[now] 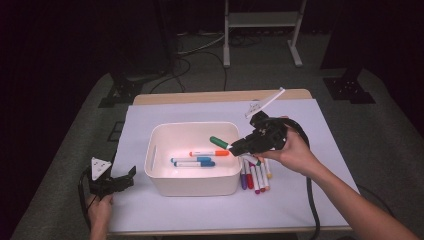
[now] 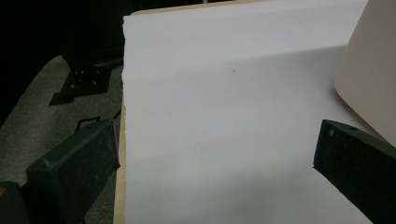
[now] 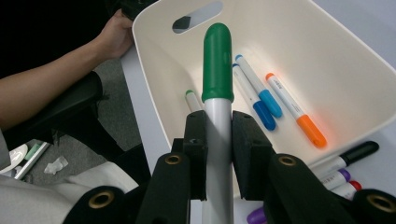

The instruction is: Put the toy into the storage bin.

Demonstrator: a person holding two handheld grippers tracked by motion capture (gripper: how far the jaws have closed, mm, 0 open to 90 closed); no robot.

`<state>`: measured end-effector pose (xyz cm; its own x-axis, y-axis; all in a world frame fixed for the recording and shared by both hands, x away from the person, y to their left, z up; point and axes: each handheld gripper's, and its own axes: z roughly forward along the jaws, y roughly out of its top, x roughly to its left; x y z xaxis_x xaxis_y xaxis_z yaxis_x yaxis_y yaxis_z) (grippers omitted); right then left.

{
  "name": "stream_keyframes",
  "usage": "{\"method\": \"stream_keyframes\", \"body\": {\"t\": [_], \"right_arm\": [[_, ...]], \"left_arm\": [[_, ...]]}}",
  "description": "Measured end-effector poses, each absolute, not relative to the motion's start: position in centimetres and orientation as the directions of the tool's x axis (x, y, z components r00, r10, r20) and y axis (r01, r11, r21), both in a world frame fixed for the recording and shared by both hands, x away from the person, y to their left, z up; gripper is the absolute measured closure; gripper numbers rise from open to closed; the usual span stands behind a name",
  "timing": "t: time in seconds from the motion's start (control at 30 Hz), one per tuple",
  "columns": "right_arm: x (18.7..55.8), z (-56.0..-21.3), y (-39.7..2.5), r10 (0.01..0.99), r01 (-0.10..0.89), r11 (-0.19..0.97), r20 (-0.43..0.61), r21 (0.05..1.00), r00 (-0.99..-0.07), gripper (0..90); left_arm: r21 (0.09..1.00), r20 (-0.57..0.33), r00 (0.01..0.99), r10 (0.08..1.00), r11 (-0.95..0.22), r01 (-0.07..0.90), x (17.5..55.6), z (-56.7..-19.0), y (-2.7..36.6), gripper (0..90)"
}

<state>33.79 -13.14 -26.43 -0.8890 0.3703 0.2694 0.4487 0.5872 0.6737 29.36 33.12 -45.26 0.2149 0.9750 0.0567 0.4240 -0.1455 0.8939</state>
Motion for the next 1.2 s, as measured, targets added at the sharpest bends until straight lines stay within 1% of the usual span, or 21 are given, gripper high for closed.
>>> {"method": "stream_keyframes", "body": {"t": [0.6, 1.2], "right_arm": [[34.2, -26.3, -8.6, 0.275, 0.385, 0.638, 0.27, 0.667, -0.923, 75.8], [35.0, -27.2, -5.5, 0.216, 0.361, 0.663, 0.294, 0.656, -0.931, 75.8]], "left_arm": [[0.894, 0.054, 0.217, 0.975, -0.144, 0.425, 29.3, -45.2, 33.1, 0.0], [0.894, 0.053, 0.219, 0.974, -0.144, 0.424, 29.3, -45.2, 33.1, 0.0]]}}
